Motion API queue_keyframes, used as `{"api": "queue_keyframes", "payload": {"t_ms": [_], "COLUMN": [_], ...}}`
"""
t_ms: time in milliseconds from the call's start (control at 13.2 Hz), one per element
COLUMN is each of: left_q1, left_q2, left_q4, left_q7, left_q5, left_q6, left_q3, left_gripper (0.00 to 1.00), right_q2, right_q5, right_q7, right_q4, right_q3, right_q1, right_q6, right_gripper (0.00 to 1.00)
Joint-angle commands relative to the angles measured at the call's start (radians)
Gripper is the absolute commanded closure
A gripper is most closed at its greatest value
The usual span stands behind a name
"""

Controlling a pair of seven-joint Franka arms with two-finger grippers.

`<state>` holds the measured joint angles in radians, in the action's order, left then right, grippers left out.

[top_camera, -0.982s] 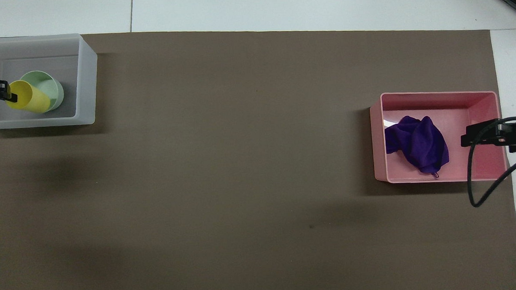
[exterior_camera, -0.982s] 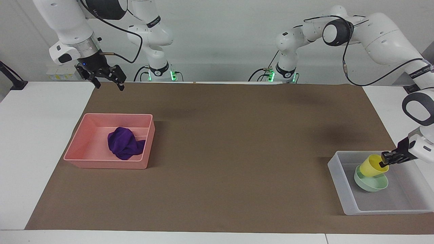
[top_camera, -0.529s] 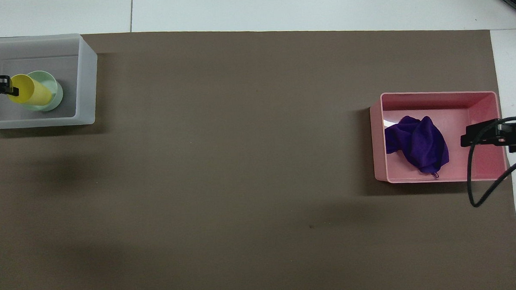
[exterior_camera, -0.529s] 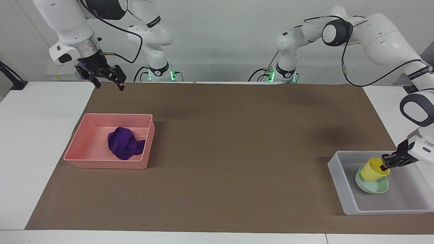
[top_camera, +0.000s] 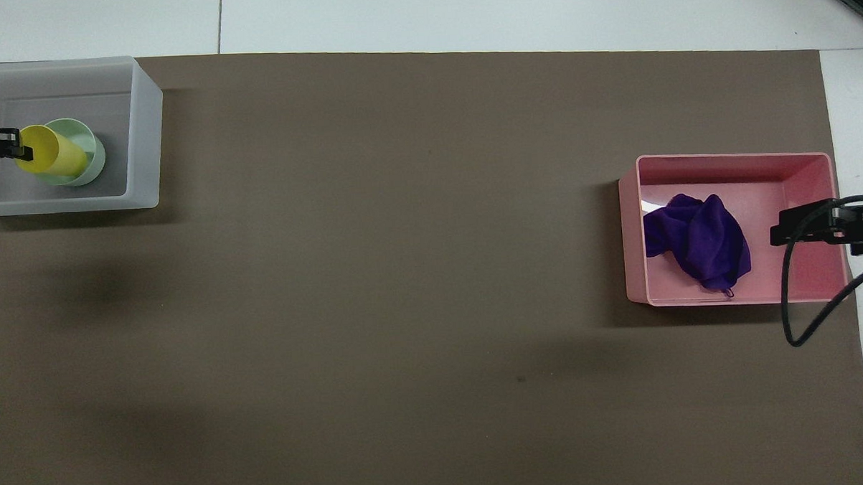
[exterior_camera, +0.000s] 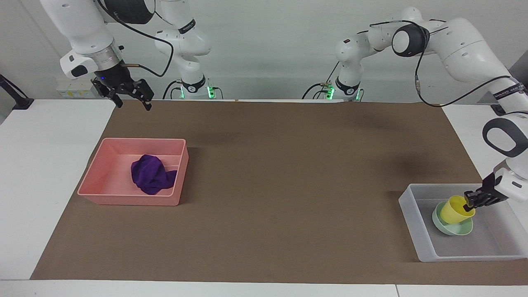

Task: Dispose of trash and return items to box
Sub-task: 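Lower the yellow cup beside the green bowl and open the left gripper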

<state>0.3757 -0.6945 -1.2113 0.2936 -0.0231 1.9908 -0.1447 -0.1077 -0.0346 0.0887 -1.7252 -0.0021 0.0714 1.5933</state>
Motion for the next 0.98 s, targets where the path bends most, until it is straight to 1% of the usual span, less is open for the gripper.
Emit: {"api": "queue_keyframes", "payload": {"t_ms": [0, 151, 227, 302, 378, 529, 680, 831, 906], "left_q1": [-0.005, -0.006, -0.006, -0.008, -0.009, -0.018, -0.032, -0.061, -0.075], "left_q2": [0.015, 0.016, 0.016, 0.016, 0.016, 0.019, 0.053, 0.12, 0.168], "left_q4": [-0.022, -0.02, -0.02, -0.019, -0.016, -0.013, -0.014, -0.028, -0.068], "left_q7": [0.004, 0.006, 0.006, 0.006, 0.007, 0.007, 0.013, 0.013, 0.013], "left_q5": [0.015, 0.015, 0.014, 0.012, 0.012, 0.012, 0.015, 0.017, 0.014], "left_q6": [0.013, 0.008, 0.006, 0.005, 0.006, 0.006, 0.005, 0.003, -0.001], "left_q3": [0.014, 0.014, 0.013, 0.013, 0.01, 0.008, 0.007, 0.005, 0.005], "left_gripper": [1.0, 0.59, 0.35, 0.15, 0.02, 0.0, 0.0, 0.0, 0.0], "right_q2": [-0.021, -0.023, -0.023, -0.023, -0.023, -0.023, -0.023, -0.024, -0.024], "right_q5": [-0.019, -0.019, -0.019, -0.019, -0.019, -0.019, -0.019, -0.019, -0.019], "right_q7": [0.02, 0.022, 0.022, 0.022, 0.022, 0.02, 0.017, 0.022, 0.023], "right_q4": [-0.022, -0.022, -0.022, -0.022, -0.022, -0.023, -0.023, -0.023, -0.023], "right_q3": [0.008, 0.008, 0.01, 0.01, 0.01, 0.01, 0.01, 0.023, 0.024], "right_q1": [0.007, 0.007, 0.007, 0.005, 0.005, 0.007, 0.005, 0.005, 0.005], "right_q6": [0.013, 0.013, 0.011, 0.01, 0.011, 0.014, 0.011, 0.008, 0.008], "right_gripper": [0.0, 0.0, 0.0, 0.0, 0.0, 0.0, 0.0, 0.0, 0.0]}}
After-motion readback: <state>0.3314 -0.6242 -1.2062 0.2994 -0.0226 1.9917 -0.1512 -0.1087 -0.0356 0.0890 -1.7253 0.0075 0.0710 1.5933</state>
